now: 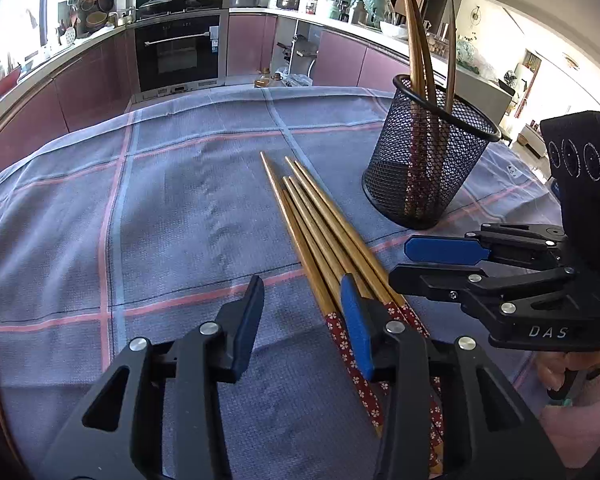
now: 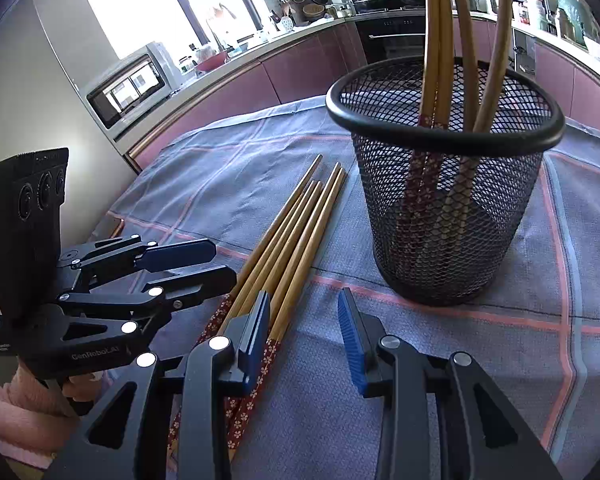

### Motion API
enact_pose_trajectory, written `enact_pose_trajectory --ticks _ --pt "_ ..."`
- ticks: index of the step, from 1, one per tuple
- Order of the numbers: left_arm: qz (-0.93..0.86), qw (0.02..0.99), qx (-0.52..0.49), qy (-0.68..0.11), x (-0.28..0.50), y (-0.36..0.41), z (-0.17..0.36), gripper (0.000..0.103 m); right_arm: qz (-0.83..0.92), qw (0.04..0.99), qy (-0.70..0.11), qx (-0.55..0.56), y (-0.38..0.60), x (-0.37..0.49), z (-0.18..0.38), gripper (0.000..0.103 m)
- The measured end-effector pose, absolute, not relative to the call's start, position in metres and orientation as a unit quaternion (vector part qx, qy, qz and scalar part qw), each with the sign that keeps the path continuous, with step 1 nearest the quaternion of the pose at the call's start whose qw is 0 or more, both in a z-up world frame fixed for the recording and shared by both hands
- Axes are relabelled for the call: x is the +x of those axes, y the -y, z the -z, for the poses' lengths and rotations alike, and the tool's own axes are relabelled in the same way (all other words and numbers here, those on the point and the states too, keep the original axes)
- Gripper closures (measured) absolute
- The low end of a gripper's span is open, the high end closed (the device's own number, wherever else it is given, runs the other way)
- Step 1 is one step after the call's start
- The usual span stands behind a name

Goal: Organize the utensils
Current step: 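Move both open tools away from the cup back to the chopstick pile, then grasp a chopstick with the left tool while the right tool grasps another, lifting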

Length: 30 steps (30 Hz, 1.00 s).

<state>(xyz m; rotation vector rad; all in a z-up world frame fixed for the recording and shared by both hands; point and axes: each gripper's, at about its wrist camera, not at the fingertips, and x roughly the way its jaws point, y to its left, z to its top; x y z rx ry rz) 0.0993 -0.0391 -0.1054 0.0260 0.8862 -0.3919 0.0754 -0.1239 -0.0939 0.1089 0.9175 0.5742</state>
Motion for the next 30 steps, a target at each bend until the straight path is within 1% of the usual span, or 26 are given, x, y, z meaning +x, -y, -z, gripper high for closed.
enact_pose_trajectory --ticks 5,7,10,11,17,18,19,20,23,25,27,30 --pt "0.185 0.883 0.012 -0.432 0.103 0.040 0.110 0.070 -0.267 0.859 -0.435 0.042 0.116 0.077 0.097 0.069" --pt "0.183 0.882 0.011 -0.434 0.104 0.039 0.111 0.070 -0.264 0.860 -0.435 0.038 0.113 0.078 0.098 0.070" --pt "0.180 0.883 0.013 -0.433 0.103 0.039 0.112 0.072 -0.259 0.862 -0.434 0.031 0.110 0.078 0.099 0.072" --pt "0.180 0.883 0.013 -0.433 0.103 0.039 0.112 0.072 -0.257 0.863 -0.434 0.027 0.109 0.078 0.099 0.074" --pt "0.172 0.881 -0.009 -0.440 0.101 0.035 0.114 0.083 -0.250 0.865 -0.435 0.018 0.108 0.079 0.099 0.076" --pt "0.172 0.880 -0.015 -0.443 0.101 0.034 0.114 0.086 -0.247 0.866 -0.435 0.016 0.108 0.078 0.099 0.077" --pt "0.170 0.879 -0.018 -0.445 0.100 0.033 0.115 0.090 -0.243 0.867 -0.436 0.014 0.108 0.078 0.099 0.080" --pt "0.167 0.878 -0.020 -0.448 0.099 0.032 0.115 0.091 -0.242 0.866 -0.436 0.015 0.109 0.078 0.099 0.080" --pt "0.168 0.877 -0.019 -0.450 0.097 0.032 0.116 0.092 -0.240 0.866 -0.439 0.014 0.110 0.079 0.100 0.080" --pt "0.168 0.878 -0.012 -0.448 0.099 0.035 0.115 0.086 -0.237 0.867 -0.439 0.012 0.108 0.080 0.100 0.080" --pt "0.166 0.880 -0.003 -0.445 0.102 0.037 0.115 0.084 -0.234 0.868 -0.438 0.011 0.105 0.082 0.100 0.080" --pt "0.165 0.881 0.013 -0.443 0.109 0.043 0.116 0.084 -0.229 0.870 -0.437 0.009 0.103 0.085 0.101 0.080"
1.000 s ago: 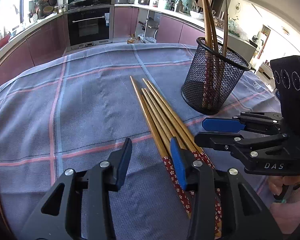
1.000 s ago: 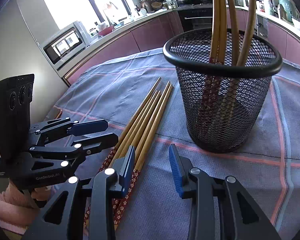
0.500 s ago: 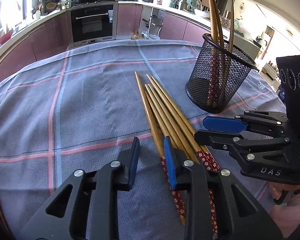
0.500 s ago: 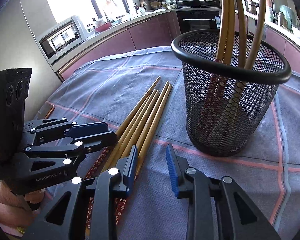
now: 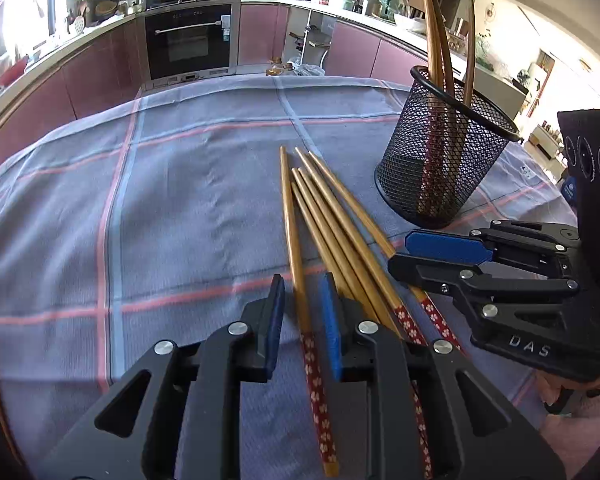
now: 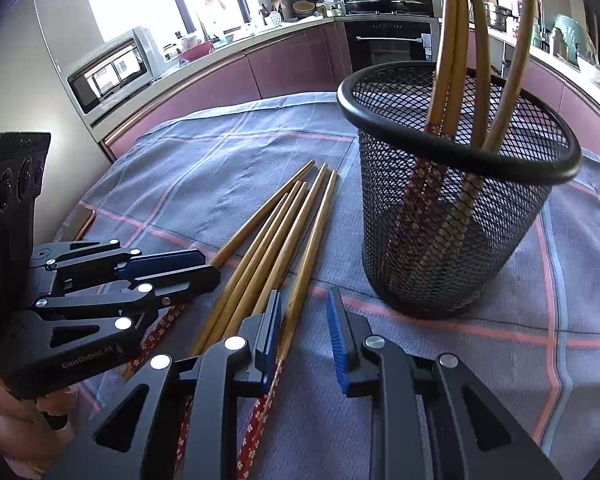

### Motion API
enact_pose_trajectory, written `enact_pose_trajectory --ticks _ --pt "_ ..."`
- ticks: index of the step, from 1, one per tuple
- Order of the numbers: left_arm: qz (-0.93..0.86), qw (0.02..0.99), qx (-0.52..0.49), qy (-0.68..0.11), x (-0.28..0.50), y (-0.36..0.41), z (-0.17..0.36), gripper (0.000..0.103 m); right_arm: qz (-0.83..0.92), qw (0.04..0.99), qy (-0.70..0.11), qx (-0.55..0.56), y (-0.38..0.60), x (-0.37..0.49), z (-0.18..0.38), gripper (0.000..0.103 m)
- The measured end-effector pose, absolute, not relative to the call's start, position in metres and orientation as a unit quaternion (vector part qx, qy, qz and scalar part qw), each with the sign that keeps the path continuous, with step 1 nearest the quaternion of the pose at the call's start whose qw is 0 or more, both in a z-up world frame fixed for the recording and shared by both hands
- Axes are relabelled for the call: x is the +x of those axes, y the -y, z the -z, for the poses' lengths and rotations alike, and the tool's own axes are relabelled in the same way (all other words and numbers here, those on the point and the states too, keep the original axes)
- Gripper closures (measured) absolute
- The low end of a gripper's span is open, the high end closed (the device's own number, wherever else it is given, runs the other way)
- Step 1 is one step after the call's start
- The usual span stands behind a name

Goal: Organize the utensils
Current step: 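Grasp a chopstick with the left tool while the right tool grasps another, lifting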

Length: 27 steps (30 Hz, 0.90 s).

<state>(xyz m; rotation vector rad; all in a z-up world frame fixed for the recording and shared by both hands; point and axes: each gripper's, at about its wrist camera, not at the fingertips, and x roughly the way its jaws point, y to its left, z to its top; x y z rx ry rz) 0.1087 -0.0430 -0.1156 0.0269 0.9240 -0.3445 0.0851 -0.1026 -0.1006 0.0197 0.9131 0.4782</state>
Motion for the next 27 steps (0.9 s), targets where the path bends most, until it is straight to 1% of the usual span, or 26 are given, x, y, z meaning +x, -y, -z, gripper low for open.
enact_pose_trajectory --ticks 7,8,12,14,21,27 --pt "0.163 0.881 0.028 -0.444 0.129 0.050 0.117 0.085 -0.223 0.873 -0.435 0.007 0.097 0.091 0.102 0.080" --pt "0.161 0.881 0.028 -0.444 0.131 0.050 0.117 0.085 -0.221 0.873 -0.435 0.007 0.097 0.091 0.102 0.082" --pt "0.154 0.883 0.027 -0.443 0.133 0.051 0.117 0.093 -0.217 0.873 -0.436 0.019 0.100 0.093 0.103 0.089" --pt "0.152 0.884 0.022 -0.442 0.132 0.051 0.118 0.094 -0.218 0.872 -0.437 0.030 0.104 0.093 0.103 0.095" --pt "0.150 0.887 -0.004 -0.436 0.119 0.042 0.114 0.095 -0.218 0.872 -0.435 0.057 0.113 0.090 0.103 0.097" --pt "0.163 0.885 -0.020 -0.435 0.104 0.033 0.108 0.095 -0.237 0.876 -0.416 0.065 0.119 0.080 0.092 0.097"
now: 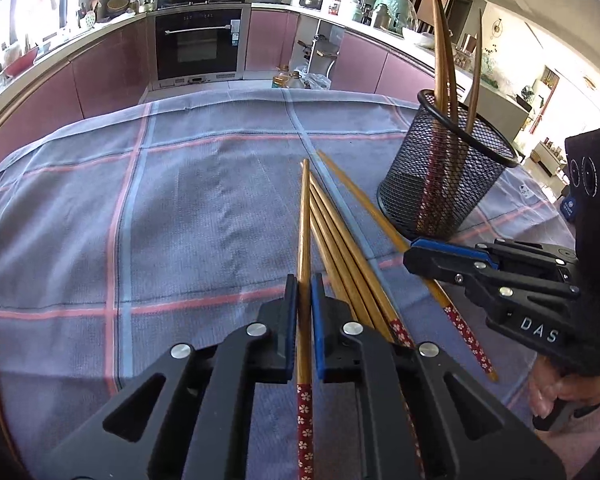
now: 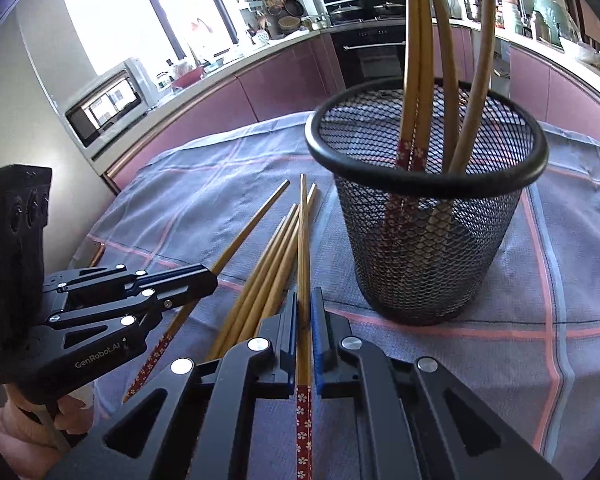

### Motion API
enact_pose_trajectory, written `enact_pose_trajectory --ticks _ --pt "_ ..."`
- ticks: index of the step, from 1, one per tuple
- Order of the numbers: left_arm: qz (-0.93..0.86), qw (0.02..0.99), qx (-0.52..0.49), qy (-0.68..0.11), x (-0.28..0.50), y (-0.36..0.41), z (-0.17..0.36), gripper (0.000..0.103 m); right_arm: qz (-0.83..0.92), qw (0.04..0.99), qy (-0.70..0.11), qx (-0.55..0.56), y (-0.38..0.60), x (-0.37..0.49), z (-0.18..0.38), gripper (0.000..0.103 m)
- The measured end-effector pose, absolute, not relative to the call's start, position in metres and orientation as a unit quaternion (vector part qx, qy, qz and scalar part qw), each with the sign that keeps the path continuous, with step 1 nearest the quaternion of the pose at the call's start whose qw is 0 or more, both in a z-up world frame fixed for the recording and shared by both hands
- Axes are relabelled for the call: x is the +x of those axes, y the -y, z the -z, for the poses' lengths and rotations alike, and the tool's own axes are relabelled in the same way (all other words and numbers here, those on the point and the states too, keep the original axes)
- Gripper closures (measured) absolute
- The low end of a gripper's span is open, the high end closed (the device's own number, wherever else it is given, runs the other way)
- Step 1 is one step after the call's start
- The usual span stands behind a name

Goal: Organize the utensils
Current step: 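Grasp a chopstick with the left tool while the right tool grasps another, lifting, then raise both held chopsticks upright and carry them over the mesh cup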

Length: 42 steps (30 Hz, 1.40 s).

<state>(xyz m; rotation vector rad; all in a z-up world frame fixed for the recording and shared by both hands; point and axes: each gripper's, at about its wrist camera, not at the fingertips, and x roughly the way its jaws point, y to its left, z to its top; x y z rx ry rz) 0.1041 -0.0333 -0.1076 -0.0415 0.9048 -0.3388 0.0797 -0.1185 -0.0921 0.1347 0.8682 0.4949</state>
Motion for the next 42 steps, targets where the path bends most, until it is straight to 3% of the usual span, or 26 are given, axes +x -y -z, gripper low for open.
enact_pose_trajectory --ticks 19,30,42 --pt "0.208 0.861 -0.013 -0.464 0.106 0.038 0.122 0.091 -0.261 0.855 -0.446 0.037 0.105 0.082 0.103 0.095" --pt "0.198 0.864 -0.014 -0.464 0.117 0.043 0.121 0.095 -0.272 0.860 -0.431 0.029 0.105 0.078 0.096 0.097" --pt "0.232 0.880 -0.036 -0.413 0.094 0.033 0.075 0.095 -0.288 0.876 -0.384 0.041 0.121 0.062 0.061 0.097"
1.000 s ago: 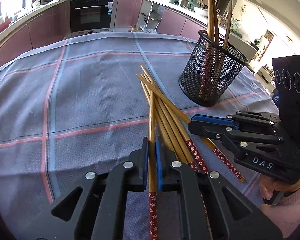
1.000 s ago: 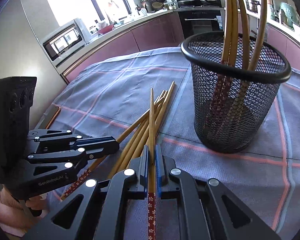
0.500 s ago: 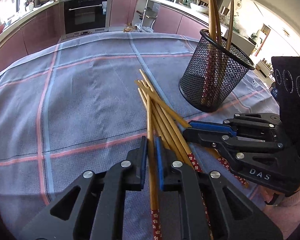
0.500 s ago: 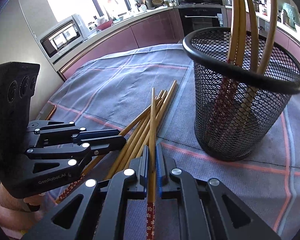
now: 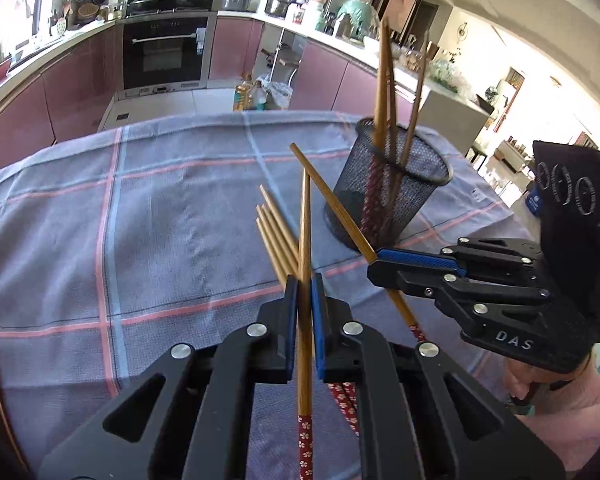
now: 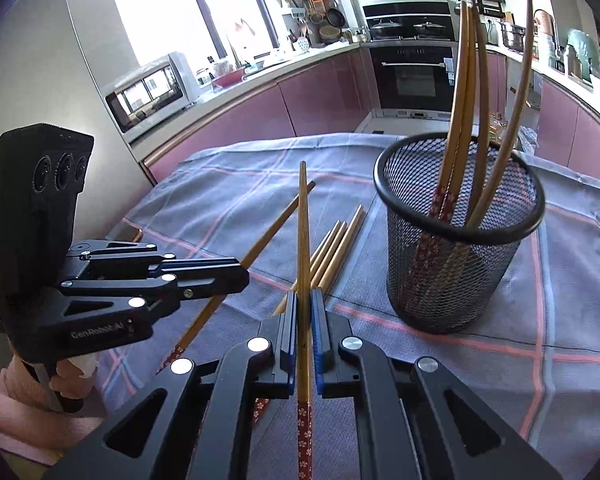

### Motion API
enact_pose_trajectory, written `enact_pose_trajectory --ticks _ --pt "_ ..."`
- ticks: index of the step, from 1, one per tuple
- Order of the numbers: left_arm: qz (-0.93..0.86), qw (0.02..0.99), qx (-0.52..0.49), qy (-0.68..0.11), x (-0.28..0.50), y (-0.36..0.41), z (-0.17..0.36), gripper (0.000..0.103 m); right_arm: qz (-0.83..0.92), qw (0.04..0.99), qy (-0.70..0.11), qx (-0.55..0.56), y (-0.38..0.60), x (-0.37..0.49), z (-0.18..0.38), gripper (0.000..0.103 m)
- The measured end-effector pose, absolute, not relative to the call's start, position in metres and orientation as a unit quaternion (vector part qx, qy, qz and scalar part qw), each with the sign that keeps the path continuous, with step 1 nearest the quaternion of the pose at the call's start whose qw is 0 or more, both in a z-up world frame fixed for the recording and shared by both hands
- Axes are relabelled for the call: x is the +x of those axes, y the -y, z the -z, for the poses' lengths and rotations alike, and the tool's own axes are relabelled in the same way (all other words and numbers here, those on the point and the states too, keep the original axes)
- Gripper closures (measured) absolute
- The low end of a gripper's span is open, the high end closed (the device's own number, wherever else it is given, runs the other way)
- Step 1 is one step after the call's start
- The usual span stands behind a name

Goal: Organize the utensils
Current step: 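Raise both held chopsticks upright and carry them over the mesh cup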

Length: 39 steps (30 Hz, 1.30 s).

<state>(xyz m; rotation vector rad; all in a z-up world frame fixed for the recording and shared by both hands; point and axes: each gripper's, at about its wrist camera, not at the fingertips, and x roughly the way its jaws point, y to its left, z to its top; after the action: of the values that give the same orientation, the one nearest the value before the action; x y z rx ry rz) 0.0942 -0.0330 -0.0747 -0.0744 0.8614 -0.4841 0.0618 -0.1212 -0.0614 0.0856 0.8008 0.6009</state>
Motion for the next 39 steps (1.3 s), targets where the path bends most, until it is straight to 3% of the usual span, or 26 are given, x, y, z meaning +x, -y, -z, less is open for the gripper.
enact_pose_trajectory --ticks 39 --pt "0.301 0.912 -0.094 -0.263 0.089 0.045 -0.064 0.095 -0.263 0.934 -0.232 0.063 0.196 0.056 -0.048 0.097"
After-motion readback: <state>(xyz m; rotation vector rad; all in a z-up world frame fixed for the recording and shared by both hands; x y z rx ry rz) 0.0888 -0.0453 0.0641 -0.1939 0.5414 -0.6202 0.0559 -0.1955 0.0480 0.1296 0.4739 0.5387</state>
